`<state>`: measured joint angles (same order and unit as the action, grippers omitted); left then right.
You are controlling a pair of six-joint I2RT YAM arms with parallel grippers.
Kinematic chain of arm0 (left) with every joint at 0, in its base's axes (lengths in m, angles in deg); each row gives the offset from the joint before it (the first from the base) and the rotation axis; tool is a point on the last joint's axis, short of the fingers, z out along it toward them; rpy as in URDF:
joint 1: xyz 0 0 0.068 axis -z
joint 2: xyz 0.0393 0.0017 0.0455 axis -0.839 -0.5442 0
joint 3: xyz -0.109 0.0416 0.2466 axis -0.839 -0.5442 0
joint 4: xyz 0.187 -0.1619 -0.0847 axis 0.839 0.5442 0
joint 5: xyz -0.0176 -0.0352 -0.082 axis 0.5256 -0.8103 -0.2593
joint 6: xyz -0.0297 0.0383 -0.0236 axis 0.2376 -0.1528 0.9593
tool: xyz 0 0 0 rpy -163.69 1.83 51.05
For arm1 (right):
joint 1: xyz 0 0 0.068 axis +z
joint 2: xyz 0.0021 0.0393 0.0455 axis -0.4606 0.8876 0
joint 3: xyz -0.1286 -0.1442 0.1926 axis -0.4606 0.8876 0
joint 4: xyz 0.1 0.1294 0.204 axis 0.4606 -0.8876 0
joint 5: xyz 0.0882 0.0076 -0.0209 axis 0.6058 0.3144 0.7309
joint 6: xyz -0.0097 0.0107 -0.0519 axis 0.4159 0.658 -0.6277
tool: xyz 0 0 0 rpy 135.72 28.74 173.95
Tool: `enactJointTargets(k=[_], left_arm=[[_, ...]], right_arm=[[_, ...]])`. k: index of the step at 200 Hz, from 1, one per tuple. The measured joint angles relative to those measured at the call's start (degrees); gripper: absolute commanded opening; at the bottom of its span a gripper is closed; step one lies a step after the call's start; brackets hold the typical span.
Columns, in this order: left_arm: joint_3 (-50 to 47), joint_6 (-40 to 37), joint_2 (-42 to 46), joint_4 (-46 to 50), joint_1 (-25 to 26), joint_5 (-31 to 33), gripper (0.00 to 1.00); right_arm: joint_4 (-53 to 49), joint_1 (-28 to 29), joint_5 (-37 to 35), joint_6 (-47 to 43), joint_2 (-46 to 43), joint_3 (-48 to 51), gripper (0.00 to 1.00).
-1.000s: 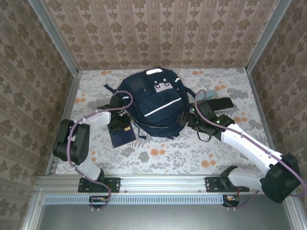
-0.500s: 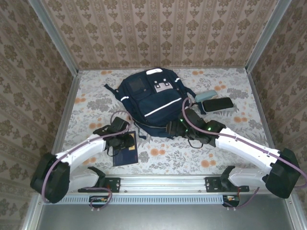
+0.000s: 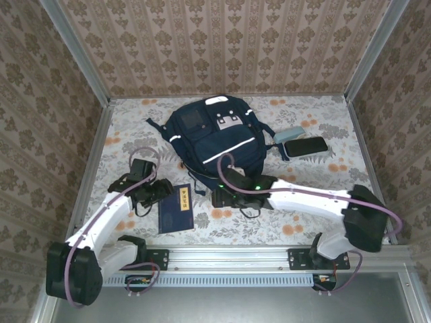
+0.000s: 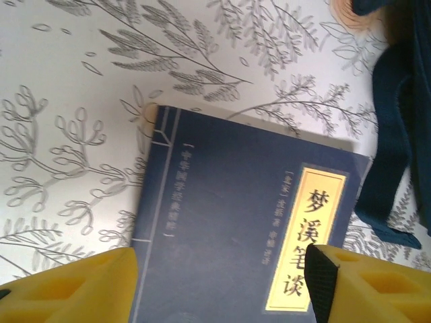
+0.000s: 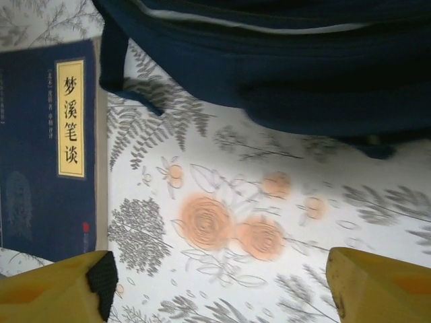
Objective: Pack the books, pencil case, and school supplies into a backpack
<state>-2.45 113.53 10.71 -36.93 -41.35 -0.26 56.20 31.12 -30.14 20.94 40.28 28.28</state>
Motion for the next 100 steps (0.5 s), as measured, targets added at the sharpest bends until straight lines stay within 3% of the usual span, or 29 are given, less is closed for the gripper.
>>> enactJointTargets(k=[53,100], left_arm=[[-5.01,-0.48,-0.26,-0.61,-1.97,-0.83,0.69],[-6.01,-0.63,-2.45,-1.95,-1.97,-2.67,0.61]], right_arm=[[0.13,3.96,2.84,-0.44,17.11,-15.17,0.65],[-0.24,4.35,5.46,-0.61,21.51,-16.13,0.64]])
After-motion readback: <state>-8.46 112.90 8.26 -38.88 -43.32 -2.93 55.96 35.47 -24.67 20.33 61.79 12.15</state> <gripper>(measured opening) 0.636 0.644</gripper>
